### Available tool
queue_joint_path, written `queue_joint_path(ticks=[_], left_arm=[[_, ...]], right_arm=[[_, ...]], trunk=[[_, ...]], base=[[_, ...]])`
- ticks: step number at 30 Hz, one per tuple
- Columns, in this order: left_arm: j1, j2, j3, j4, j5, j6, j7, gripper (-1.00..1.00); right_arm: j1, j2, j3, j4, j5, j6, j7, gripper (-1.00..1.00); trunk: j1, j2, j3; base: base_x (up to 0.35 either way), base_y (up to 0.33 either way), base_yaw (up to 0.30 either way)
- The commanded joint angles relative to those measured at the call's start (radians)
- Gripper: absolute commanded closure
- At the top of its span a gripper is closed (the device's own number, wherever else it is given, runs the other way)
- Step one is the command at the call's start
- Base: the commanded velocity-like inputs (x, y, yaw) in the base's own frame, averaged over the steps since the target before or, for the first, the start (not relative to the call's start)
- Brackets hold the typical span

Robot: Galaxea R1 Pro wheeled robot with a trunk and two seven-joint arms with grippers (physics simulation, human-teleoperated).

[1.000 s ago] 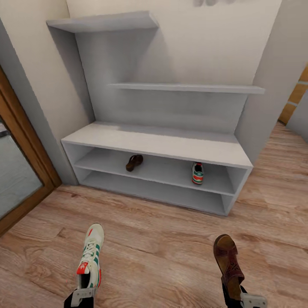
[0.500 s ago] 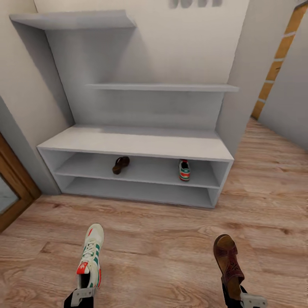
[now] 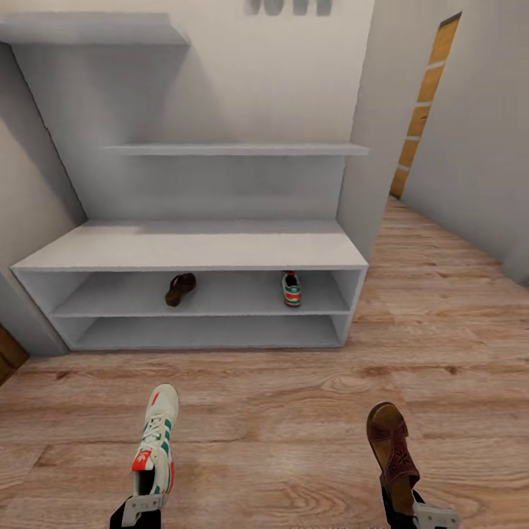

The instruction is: Pick up the two gym shoes and the two sandals from the corridor floor and place them onto the hallstand (shoe rack) in the corridor, making sure they are on the rack and not on the floor. Arrange them so the two gym shoes are next to each other and the two sandals are next to each other.

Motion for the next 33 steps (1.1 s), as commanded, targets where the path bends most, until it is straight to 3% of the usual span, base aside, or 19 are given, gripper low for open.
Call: queue_joint_path(ticks=[1,11,33], left_arm=[[0.0,-0.001,0.009,0.0,-0.004,-0.003,-0.01,1.0],[0.0,-0.001,0.009,0.0,-0.005,-0.003,-0.01,1.0],[0.0,-0.001,0.009,0.001,-0.004,-0.003,-0.01,1.0]], right_arm=[[-0.001,0.001,-0.009,0.001,0.009,-0.004,0.005,1.0],[-0.001,0.001,-0.009,0.002,0.009,-0.004,0.005,1.0],[-0.001,0.002,-0.007,0.001,0.009,-0.004,0.005,1.0]], trunk=[[0.0,0.0,-0.001],[0.0,0.0,-0.001],[0.0,0.0,-0.001]], base=[[0.0,0.001,-0.284],[0.0,0.0,-0.239],[0.0,0.0,-0.01]])
